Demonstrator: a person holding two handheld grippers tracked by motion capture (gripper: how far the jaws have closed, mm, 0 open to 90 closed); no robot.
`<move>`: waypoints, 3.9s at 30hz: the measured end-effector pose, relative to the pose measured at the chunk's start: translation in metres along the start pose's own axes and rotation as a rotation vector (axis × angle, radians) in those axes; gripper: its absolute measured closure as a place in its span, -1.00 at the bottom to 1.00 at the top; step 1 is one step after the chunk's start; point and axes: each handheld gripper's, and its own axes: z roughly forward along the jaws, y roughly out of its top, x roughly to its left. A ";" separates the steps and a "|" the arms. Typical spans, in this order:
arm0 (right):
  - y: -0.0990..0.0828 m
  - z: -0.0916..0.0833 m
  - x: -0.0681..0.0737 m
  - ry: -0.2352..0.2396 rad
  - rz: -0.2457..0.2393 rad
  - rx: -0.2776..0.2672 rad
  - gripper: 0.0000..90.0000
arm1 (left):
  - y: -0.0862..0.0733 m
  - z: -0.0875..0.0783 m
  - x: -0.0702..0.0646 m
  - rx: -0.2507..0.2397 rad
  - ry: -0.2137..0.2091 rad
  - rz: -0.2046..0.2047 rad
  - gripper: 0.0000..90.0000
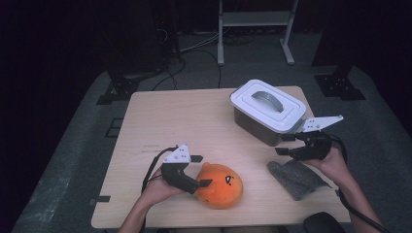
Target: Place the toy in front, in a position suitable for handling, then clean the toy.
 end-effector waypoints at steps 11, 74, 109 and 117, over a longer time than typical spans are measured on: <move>0.027 0.001 -0.006 -0.018 -0.027 -0.008 -0.30 | -0.019 -0.027 0.000 -0.027 0.114 -0.026 -0.78; 0.088 0.037 -0.093 -0.211 0.004 0.022 -0.41 | -0.031 -0.040 0.014 -0.043 0.152 -0.057 -0.82; 0.092 0.056 -0.106 -0.218 0.027 0.040 -0.41 | -0.030 -0.037 0.014 -0.023 0.141 -0.045 -0.83; 0.093 0.060 -0.104 -0.220 0.023 0.047 -0.40 | -0.030 -0.038 0.012 -0.025 0.141 -0.038 -0.83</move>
